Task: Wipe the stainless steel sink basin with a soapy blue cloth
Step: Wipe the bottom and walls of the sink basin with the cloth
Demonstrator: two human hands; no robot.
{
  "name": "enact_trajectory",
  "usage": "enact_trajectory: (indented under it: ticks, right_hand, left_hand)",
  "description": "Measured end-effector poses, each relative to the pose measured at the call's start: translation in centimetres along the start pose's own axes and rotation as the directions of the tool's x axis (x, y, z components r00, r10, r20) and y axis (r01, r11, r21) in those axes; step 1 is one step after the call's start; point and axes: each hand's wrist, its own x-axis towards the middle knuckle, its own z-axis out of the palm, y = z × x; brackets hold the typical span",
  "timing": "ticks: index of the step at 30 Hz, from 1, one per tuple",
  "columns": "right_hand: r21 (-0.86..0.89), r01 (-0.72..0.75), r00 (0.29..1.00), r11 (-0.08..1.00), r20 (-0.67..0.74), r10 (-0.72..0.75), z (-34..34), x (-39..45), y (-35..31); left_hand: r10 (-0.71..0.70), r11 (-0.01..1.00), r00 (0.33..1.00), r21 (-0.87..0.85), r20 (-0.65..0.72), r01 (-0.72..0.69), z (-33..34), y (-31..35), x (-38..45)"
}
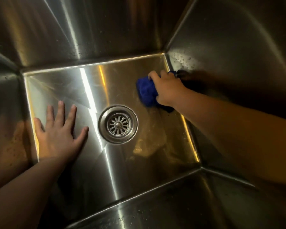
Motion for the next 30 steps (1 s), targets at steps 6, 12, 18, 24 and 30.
enact_trajectory:
  ticks: [6,12,18,24,30]
  right_hand:
    - [-0.021,0.032,0.978,0.999,0.209,-0.027,2.8,-7.7,0.8]
    - [-0.251,0.021,0.846,0.968,0.521,0.116,4.9,-12.1,0.0]
    - [-0.272,0.048,0.791,0.961,0.598,0.13,5.0,-14.6,-1.3]
    - [-0.129,0.419,0.814,0.899,0.491,-0.31,6.4,-16.8,-7.6]
    - [0.03,0.74,0.642,0.672,0.266,-0.719,9.1,-15.7,-14.8]
  left_hand:
    - [0.008,1.0,1.0,-0.023,-0.011,-0.008,0.0,0.1,0.1]
    - [0.008,0.999,1.0,-0.034,-0.02,-0.009,0.0,0.2,0.1]
    - [0.021,0.999,1.0,-0.031,-0.014,-0.022,0.2,-0.1,0.1]
    - [0.015,0.999,1.0,-0.036,-0.009,-0.016,0.1,-0.1,0.1]
    - [0.019,1.0,1.0,-0.017,-0.001,-0.019,0.0,-0.1,0.1]
